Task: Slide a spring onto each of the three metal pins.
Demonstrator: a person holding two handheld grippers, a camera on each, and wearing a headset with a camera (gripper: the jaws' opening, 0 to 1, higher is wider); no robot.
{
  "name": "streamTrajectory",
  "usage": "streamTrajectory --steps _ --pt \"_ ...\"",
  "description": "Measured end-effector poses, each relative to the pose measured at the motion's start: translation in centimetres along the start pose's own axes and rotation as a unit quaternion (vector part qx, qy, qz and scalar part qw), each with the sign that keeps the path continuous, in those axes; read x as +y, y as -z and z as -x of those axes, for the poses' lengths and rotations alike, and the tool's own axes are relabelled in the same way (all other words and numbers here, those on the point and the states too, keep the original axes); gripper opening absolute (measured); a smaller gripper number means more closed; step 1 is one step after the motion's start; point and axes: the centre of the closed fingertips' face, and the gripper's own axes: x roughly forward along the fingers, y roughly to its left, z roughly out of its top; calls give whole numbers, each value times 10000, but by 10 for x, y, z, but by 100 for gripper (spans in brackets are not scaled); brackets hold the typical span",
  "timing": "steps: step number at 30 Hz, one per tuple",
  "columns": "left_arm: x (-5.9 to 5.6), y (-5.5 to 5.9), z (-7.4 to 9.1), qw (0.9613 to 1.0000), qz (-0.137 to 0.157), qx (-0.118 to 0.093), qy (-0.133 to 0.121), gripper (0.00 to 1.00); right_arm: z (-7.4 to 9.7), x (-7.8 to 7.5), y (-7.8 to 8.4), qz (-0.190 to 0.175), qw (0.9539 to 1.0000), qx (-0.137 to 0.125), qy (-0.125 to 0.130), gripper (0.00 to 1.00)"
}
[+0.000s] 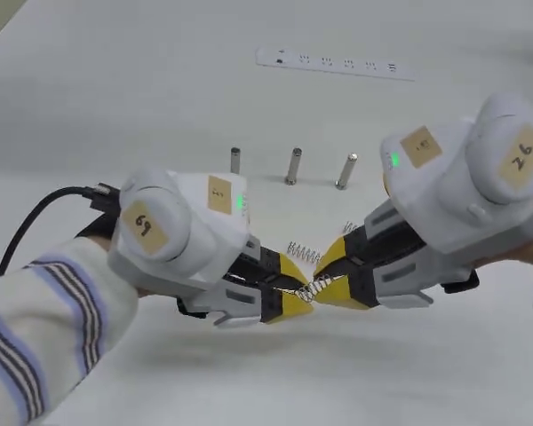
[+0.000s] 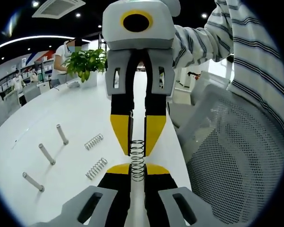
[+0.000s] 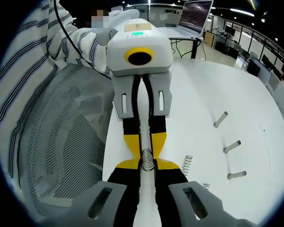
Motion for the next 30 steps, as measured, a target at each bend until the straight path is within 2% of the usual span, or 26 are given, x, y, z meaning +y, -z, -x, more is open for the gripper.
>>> streamTrajectory --steps 11,30 --pt "-1 -5 -6 9999 15 -142 -16 2 4 0 1 91 9997 241 -53 7" --pt "-1 -14 -10 9989 163 -433 -41 2 9 2 -2 237 9987 442 -83 7"
